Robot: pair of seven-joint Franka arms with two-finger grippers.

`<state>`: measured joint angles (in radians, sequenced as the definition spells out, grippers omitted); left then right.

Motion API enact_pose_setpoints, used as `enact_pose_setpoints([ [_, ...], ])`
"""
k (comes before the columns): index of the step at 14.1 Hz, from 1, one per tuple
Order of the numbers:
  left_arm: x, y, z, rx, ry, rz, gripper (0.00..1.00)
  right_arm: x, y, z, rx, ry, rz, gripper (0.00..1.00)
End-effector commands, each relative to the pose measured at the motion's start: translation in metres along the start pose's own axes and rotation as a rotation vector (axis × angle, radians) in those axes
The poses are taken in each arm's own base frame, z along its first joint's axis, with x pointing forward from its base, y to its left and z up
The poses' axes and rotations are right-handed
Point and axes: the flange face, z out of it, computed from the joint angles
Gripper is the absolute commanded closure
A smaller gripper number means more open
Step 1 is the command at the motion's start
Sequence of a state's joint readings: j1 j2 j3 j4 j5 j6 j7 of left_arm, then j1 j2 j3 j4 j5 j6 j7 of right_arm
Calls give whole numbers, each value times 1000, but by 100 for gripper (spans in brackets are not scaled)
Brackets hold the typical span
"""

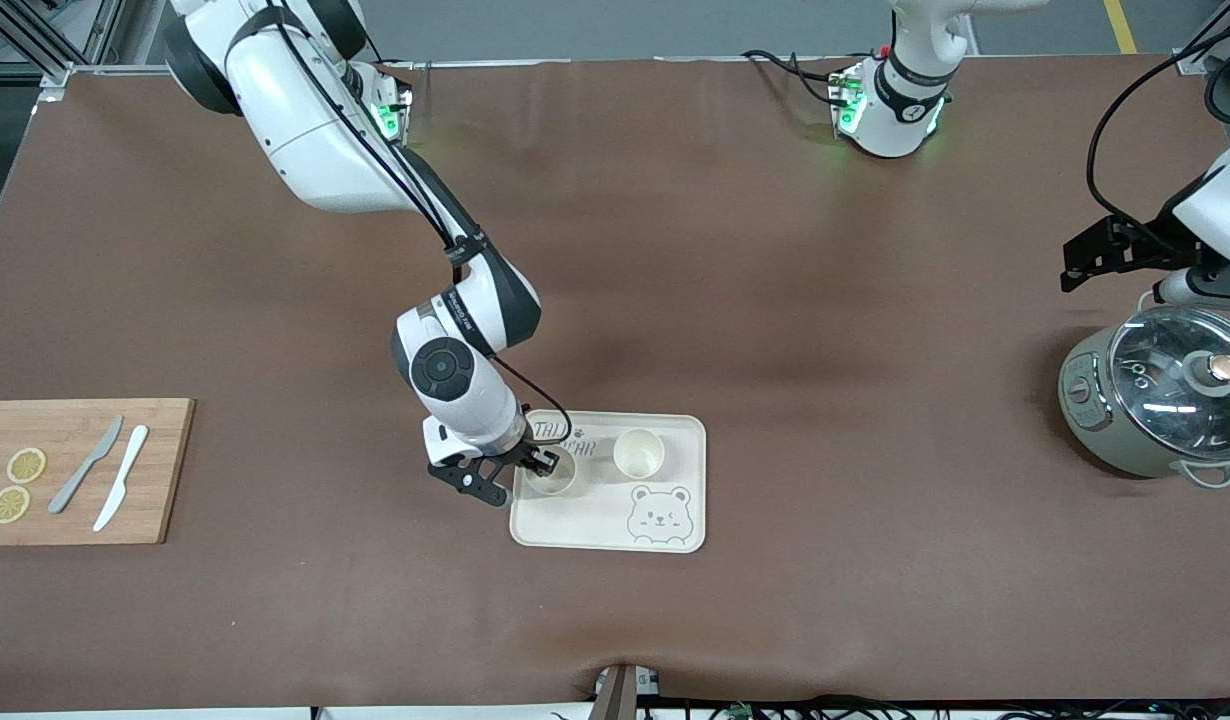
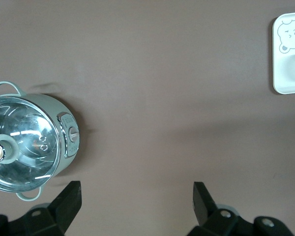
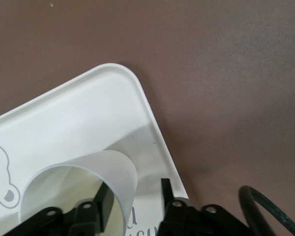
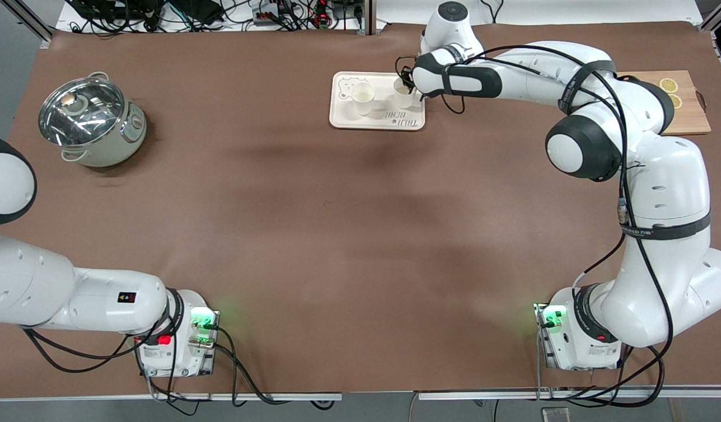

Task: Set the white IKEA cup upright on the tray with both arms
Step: 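Lower the cup upright onto the tray beside the first cup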

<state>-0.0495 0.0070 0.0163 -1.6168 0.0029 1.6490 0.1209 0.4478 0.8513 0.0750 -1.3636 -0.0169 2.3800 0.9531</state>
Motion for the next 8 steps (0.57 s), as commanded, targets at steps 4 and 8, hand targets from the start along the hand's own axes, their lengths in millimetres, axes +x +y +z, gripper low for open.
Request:
enact_pose_setpoints([
  [4,5,-1,-1,6,-4,0,0,8,-5,-12,-1,23,2,0],
  [8,5,-1,-1,6,-4,-2,0,5,-8,-30,-20,5,0,0],
])
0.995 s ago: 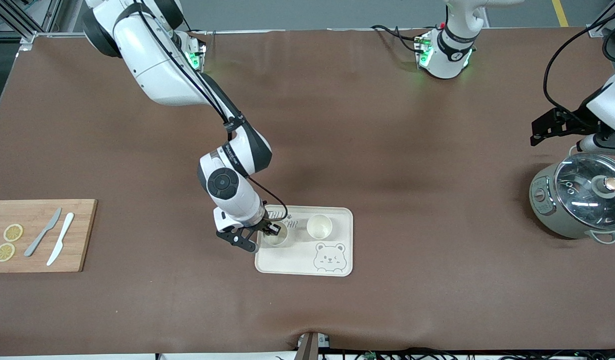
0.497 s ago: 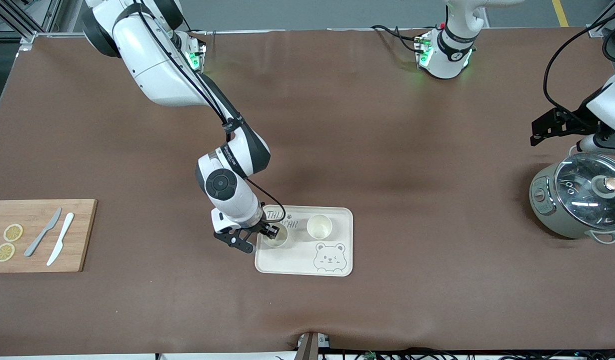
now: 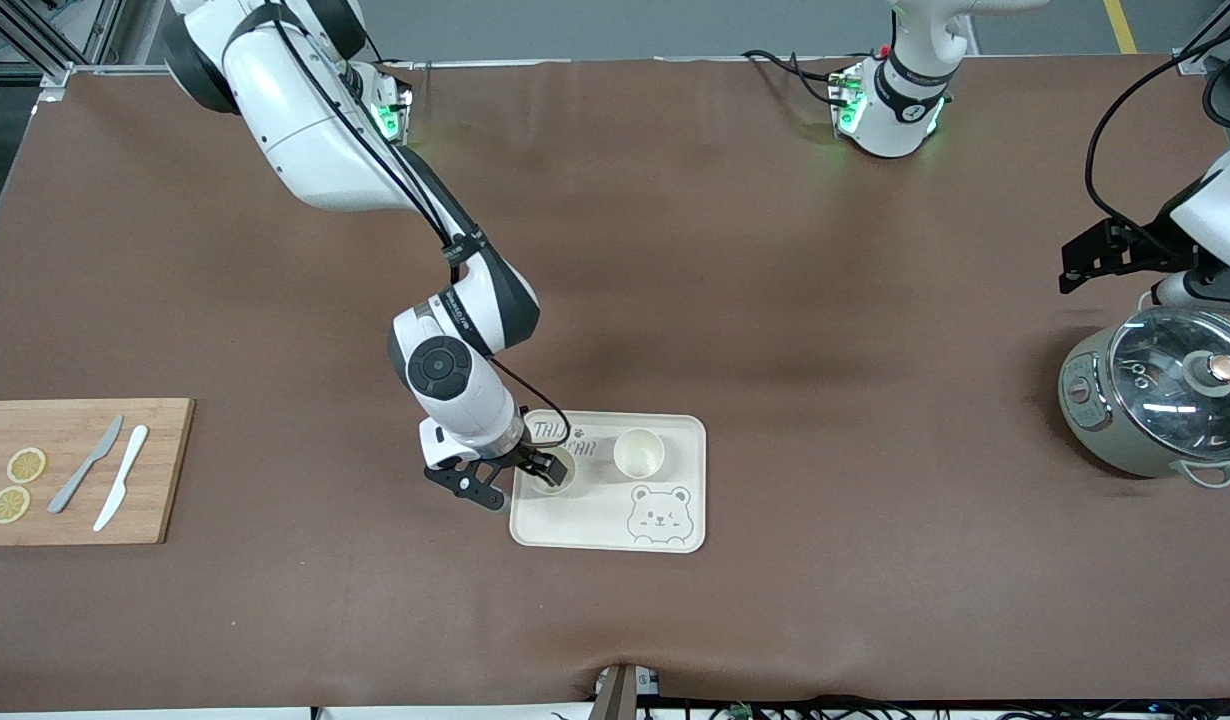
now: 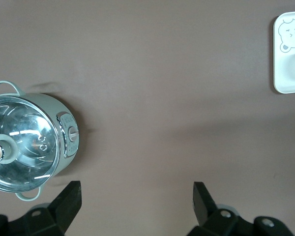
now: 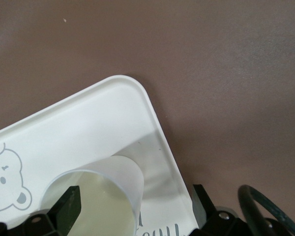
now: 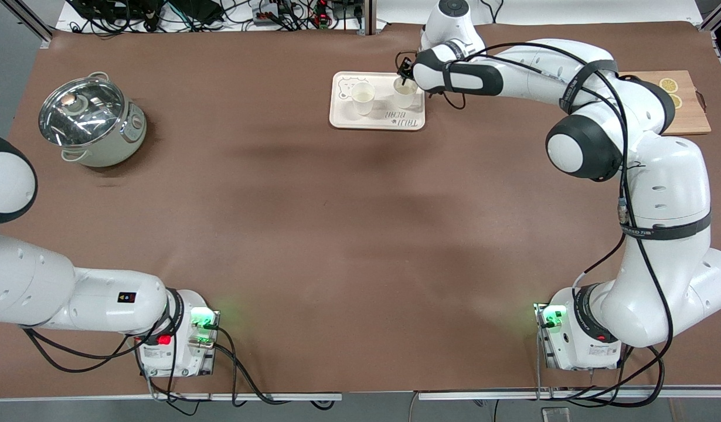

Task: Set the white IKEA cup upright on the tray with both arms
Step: 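Lower the cup upright onto the tray beside the first cup, then open the right gripper and raise it away from the cups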

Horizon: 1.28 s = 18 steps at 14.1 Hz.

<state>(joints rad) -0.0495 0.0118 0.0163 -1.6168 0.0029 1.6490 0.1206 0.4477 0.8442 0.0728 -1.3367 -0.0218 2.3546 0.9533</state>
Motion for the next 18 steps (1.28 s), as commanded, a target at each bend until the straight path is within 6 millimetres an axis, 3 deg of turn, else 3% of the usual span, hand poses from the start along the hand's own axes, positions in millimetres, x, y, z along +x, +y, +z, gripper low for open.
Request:
enact_pose_setpoints([
  [1,4,-1,-3,6,-1,-3,0,-2,-3,-24,-39,-22,3,0],
  [5,4,0,-3,6,-1,-3,0,-6,-3,-132,-92,-69,-16,0],
  [8,4,0,-3,6,-1,-5,0,-8,18,-221,-87,-182,-64,0],
  [11,3,0,-5,8,2,-4,0,20,86,-310,-121,-253,-201,0],
  [14,4,1,-5,8,3,-4,0,42,154,-373,-145,-283,-306,0],
  [18,4,1,-5,9,6,-4,0,69,219,-408,-221,-243,-343,0],
])
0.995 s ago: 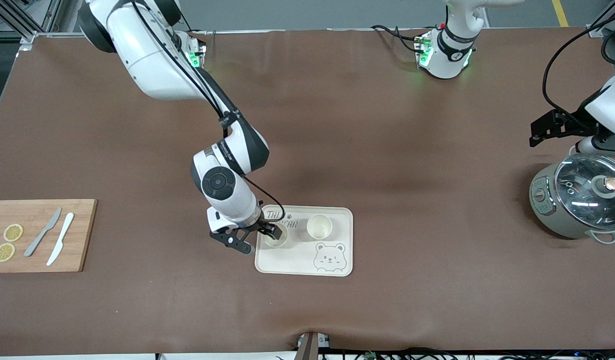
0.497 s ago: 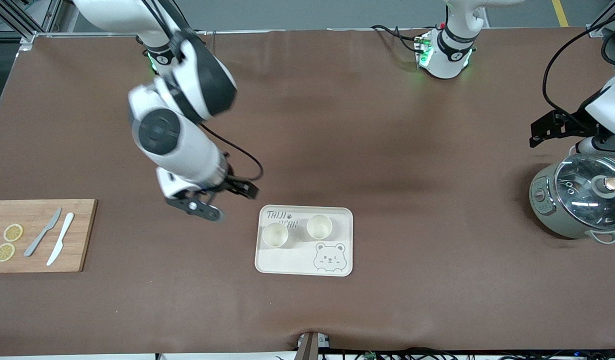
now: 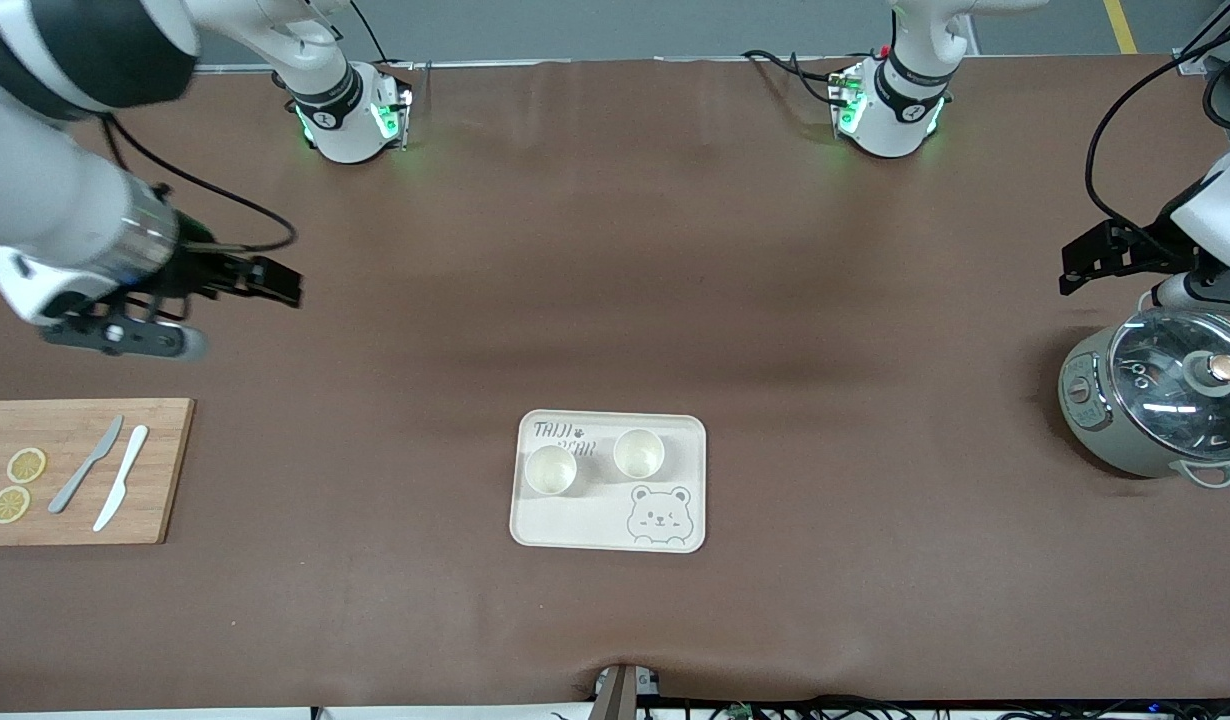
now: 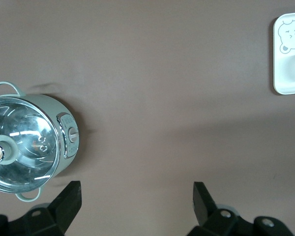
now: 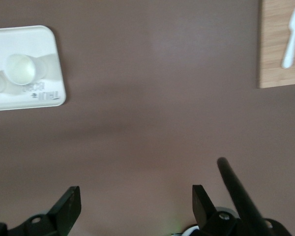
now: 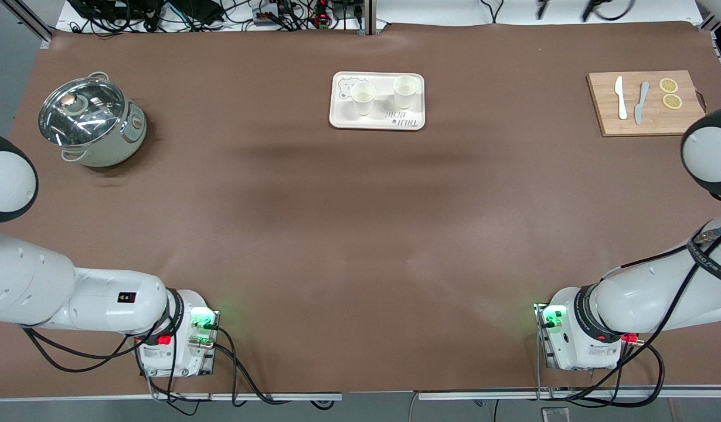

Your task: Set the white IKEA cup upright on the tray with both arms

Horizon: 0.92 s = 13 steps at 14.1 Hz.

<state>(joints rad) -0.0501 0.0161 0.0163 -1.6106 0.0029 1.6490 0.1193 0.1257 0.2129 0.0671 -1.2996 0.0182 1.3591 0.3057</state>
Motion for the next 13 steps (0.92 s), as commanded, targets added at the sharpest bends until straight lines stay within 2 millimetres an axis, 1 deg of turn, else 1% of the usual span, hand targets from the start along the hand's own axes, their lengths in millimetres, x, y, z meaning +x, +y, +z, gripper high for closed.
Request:
enact_pose_setpoints([
  [1,3,1,-5,8,4,-5,0,-5,39,-1,-31,8,-15,0],
  [2,3,1,-4,8,3,-4,0,-4,53,0,-37,12,-22,0],
  [3,3,1,-4,8,3,-2,0,-4,63,3,-41,21,-20,0],
  [5,3,1,-4,8,3,-4,0,-8,76,24,-45,45,-9,0],
  [6,3,1,-4,8,3,-4,0,-12,83,35,-50,68,-36,0],
  [7,3,1,-4,8,3,-4,0,-13,84,41,-50,79,-55,0],
  [9,3,1,-4,8,3,-4,0,-12,91,45,-50,73,-46,0],
  [13,3,1,-4,8,3,-2,0,-12,91,46,-50,73,-45,0],
])
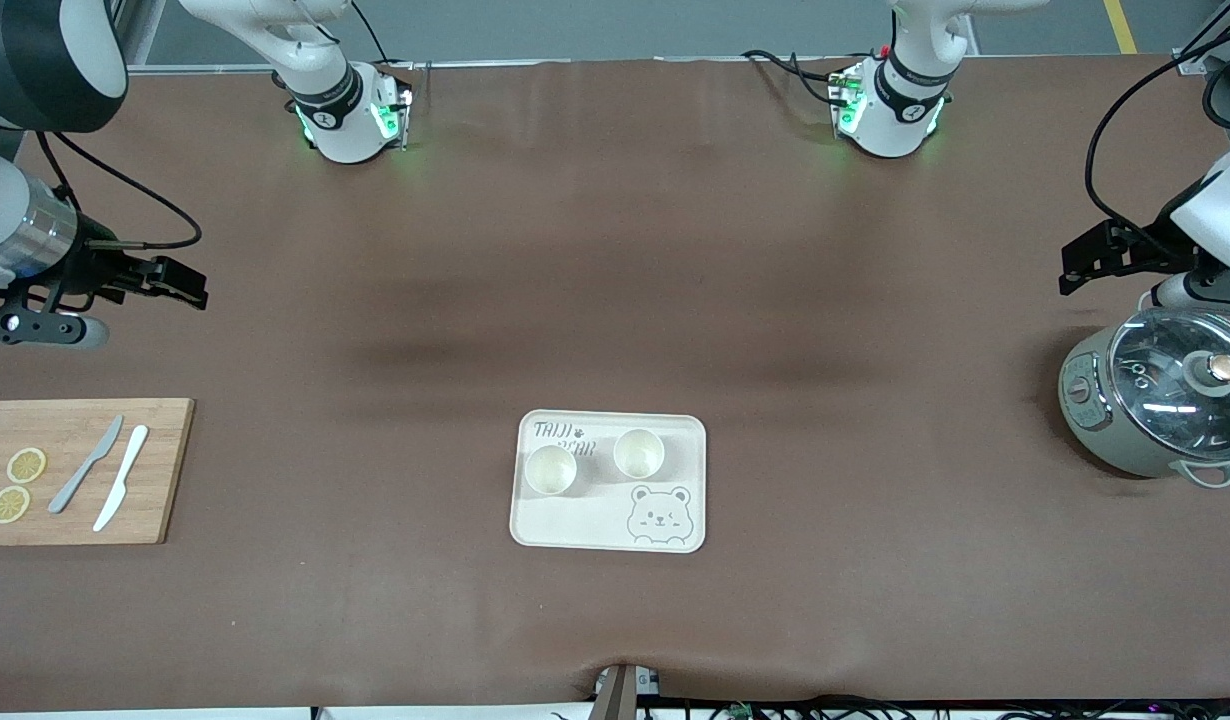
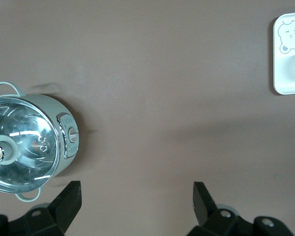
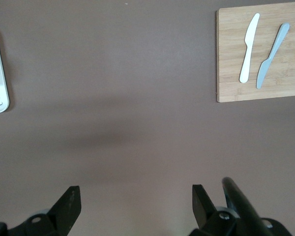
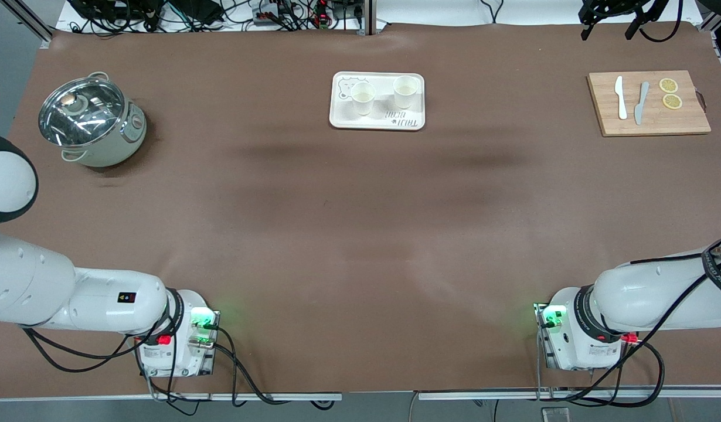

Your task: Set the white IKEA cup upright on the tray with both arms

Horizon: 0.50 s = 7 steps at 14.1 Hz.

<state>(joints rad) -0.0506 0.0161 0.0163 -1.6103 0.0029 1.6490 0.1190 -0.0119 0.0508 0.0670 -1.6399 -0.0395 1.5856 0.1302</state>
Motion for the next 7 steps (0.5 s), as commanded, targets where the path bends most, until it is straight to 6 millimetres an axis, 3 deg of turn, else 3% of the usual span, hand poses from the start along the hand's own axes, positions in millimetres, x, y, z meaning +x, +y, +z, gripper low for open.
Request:
enact_pose_setpoints([
  [1,3,1,-4,8,3,-2,0,-8,3,-1,-11,16,-11,0],
  [7,3,0,-4,8,3,-4,0,-5,-4,10,41,19,35,0],
])
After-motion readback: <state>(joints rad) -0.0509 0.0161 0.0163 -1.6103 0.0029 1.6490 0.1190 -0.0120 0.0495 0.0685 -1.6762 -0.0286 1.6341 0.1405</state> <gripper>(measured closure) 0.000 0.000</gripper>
